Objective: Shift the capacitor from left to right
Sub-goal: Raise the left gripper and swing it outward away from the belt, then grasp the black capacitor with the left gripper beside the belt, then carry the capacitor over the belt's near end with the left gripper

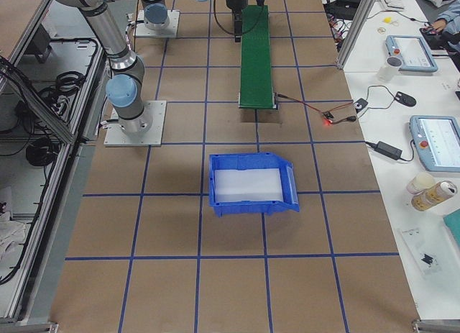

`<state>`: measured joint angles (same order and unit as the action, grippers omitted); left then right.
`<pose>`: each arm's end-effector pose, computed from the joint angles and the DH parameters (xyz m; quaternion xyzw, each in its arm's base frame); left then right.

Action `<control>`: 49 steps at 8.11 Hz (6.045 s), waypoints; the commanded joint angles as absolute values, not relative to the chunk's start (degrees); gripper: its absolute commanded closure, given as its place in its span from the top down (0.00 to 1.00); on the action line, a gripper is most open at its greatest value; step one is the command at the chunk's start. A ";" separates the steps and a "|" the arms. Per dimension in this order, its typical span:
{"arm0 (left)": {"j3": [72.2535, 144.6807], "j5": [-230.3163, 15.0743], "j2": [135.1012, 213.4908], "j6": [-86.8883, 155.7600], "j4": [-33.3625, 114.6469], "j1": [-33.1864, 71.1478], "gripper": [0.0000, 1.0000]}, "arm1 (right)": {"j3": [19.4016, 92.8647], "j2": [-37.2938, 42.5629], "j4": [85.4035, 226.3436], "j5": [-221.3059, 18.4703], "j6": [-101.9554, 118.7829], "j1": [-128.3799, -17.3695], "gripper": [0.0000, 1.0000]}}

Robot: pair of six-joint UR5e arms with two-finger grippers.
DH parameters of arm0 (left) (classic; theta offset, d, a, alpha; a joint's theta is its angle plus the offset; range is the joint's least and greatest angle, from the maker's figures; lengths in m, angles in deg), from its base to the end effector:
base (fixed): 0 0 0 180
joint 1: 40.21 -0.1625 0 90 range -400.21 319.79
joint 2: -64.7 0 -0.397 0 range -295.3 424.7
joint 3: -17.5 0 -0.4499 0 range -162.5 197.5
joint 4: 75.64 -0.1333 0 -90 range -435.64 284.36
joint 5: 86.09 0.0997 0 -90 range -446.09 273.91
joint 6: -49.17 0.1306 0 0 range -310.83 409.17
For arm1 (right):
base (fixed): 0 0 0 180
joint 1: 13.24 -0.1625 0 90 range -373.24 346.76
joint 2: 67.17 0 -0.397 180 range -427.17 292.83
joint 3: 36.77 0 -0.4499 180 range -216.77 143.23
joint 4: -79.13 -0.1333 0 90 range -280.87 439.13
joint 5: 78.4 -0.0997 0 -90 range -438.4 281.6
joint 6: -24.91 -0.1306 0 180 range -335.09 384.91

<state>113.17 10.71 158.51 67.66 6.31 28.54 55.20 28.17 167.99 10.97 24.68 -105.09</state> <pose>0.0955 -0.5708 0.3524 -0.0233 0.9979 0.0319 0.0515 0.1514 -0.5123 0.4576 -0.0142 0.9997 -0.0194 0.0058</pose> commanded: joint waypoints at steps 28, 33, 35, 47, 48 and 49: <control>113.30 18.05 186.43 84.40 -17.19 5.05 0.00 | 55.25 28.19 168.07 10.90 25.62 -105.09 1.00; 113.03 13.97 171.36 93.46 -14.74 9.50 0.00 | 55.16 28.19 168.07 10.99 25.79 -105.09 1.00; 113.03 11.30 166.58 90.41 -12.71 21.42 0.00 | 55.25 28.19 168.07 11.08 25.79 -105.09 1.00; 113.74 7.86 177.99 61.56 -12.62 36.69 0.18 | 55.25 28.19 168.07 10.64 25.71 -105.09 1.00; 113.74 7.95 177.56 58.25 -12.45 36.69 0.99 | 55.25 28.19 168.07 10.90 25.71 -105.09 1.00; 113.48 7.78 176.42 56.57 -8.35 36.78 1.00 | 55.25 28.19 168.07 10.99 25.79 -105.09 1.00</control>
